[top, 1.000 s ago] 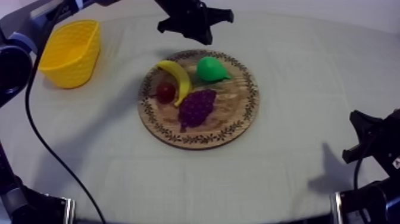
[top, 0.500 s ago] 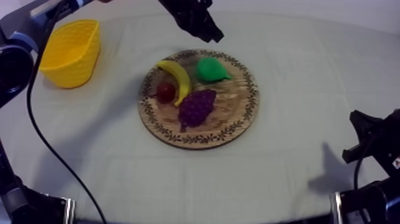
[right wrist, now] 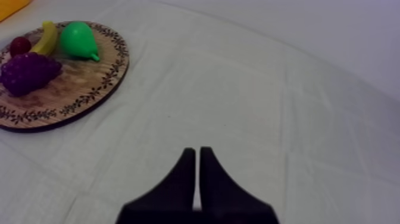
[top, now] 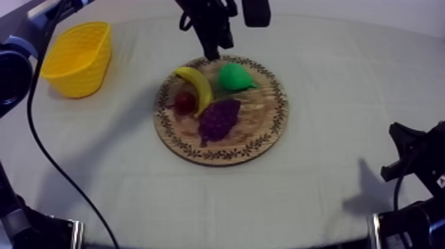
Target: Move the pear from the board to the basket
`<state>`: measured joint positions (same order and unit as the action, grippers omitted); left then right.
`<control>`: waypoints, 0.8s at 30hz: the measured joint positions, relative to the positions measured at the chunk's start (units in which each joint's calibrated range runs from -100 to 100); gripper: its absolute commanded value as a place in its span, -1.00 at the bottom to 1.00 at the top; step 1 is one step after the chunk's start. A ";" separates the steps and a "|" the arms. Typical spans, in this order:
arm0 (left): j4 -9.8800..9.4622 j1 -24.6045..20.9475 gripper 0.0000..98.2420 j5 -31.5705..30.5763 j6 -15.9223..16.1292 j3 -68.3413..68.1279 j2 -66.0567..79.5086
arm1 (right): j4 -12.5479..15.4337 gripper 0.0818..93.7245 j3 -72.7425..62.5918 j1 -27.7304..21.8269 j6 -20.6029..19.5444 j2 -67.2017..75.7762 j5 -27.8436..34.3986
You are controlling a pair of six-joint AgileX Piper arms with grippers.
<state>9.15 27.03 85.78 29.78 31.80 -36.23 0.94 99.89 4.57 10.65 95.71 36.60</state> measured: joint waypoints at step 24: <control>0.76 -0.81 0.34 4.08 -5.13 -1.90 0.35 | 0.00 -0.99 0.00 0.00 0.01 0.00 0.00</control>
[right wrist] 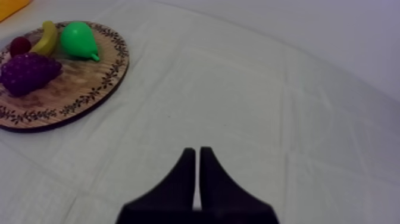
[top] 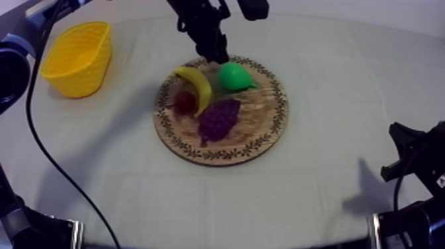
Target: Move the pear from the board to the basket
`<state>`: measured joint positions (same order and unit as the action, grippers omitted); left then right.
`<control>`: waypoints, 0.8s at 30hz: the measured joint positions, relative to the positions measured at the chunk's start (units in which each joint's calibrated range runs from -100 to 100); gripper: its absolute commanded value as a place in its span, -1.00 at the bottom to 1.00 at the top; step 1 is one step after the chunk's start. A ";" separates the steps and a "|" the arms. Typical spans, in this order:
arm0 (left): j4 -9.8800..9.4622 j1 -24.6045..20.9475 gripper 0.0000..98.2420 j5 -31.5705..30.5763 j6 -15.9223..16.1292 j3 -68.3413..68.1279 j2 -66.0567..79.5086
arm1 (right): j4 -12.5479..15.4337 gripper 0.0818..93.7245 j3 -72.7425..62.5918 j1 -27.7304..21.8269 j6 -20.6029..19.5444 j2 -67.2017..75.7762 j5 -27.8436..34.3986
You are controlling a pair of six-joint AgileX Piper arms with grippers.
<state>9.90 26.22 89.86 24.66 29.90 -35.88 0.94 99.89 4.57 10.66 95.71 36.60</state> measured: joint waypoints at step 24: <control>-0.71 0.65 0.76 1.02 -3.26 10.20 -14.24 | 0.00 -0.99 0.00 0.00 0.02 0.00 0.00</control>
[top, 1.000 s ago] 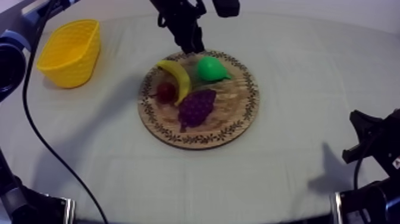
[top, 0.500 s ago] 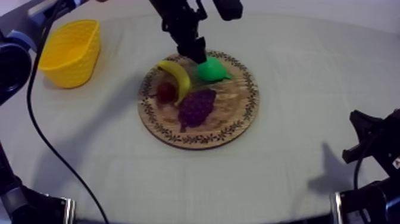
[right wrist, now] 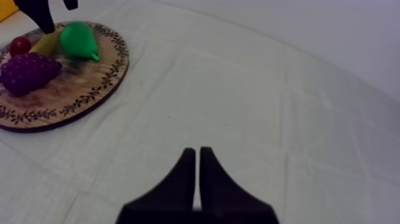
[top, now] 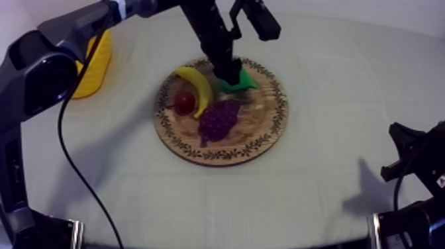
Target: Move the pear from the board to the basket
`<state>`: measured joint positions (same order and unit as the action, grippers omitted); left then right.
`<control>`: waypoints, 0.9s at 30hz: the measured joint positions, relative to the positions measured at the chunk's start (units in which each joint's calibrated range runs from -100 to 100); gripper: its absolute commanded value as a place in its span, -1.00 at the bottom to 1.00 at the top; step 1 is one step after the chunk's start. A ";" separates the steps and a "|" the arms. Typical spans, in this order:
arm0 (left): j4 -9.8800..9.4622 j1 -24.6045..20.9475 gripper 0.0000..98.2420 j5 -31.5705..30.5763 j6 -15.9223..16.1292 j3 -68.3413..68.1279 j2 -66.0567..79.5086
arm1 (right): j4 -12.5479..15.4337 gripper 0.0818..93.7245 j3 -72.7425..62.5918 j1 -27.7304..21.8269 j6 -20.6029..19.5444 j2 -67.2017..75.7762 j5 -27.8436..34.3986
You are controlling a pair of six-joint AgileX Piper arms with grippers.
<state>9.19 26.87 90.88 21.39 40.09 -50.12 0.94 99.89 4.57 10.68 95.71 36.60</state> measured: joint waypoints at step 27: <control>-1.91 0.34 0.44 1.14 -3.76 14.43 -13.95 | 0.00 -0.99 0.00 0.00 0.03 0.00 0.00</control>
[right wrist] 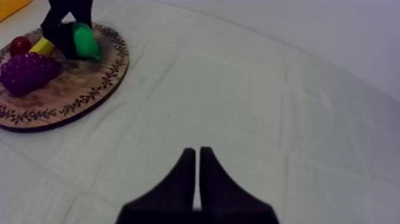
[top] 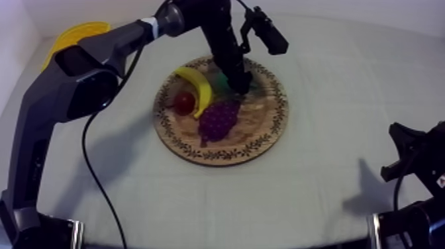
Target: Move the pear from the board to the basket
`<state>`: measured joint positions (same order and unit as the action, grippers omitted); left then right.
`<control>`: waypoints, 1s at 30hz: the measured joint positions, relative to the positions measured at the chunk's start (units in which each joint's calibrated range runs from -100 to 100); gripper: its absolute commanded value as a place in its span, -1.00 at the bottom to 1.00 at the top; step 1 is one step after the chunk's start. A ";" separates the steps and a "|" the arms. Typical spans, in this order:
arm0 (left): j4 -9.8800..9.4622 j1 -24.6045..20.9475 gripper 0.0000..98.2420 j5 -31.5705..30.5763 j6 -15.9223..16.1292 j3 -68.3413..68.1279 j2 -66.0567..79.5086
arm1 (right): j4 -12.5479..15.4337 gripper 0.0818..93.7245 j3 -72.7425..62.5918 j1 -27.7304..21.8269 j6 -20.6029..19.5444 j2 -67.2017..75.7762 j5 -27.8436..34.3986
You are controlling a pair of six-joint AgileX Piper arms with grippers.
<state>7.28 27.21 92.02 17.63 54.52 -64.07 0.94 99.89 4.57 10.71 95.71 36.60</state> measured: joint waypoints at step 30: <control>-0.46 1.27 -0.02 -2.31 -2.08 -7.31 8.97 | 0.00 -0.99 0.00 0.00 0.00 0.00 0.00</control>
<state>6.82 28.49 89.71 15.55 47.21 -55.11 0.94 99.89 4.57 10.71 95.71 36.60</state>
